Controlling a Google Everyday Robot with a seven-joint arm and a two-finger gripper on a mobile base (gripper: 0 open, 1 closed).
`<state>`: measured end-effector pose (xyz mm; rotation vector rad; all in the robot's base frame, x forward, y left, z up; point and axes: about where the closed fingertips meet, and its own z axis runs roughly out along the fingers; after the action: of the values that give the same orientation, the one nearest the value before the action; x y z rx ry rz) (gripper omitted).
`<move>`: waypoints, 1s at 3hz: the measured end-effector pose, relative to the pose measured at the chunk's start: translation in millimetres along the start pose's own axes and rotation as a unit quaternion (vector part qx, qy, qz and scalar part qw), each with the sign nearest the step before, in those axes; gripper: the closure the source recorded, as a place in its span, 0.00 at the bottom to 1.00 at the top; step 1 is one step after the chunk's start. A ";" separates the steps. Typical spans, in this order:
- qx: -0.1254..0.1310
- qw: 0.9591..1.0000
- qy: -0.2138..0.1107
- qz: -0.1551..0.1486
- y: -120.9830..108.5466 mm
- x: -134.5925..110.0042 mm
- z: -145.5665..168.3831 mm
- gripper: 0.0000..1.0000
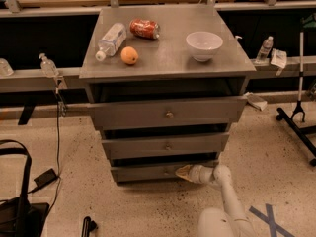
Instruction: Close bottom drawer
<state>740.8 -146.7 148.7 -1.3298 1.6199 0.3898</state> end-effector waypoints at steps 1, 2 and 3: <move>0.000 1.000 0.000 0.000 0.1 0.1 -0.2 1.00; -0.003 1.000 -0.014 0.012 19.4 11.3 -12.1 1.00; -0.009 0.999 -0.021 0.023 43.4 23.9 -27.3 1.00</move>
Offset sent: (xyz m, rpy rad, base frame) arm -0.0728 -0.0203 -0.0093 0.0864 0.0234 -0.0065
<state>691.4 -165.3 128.5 -1.2911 1.6185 0.4591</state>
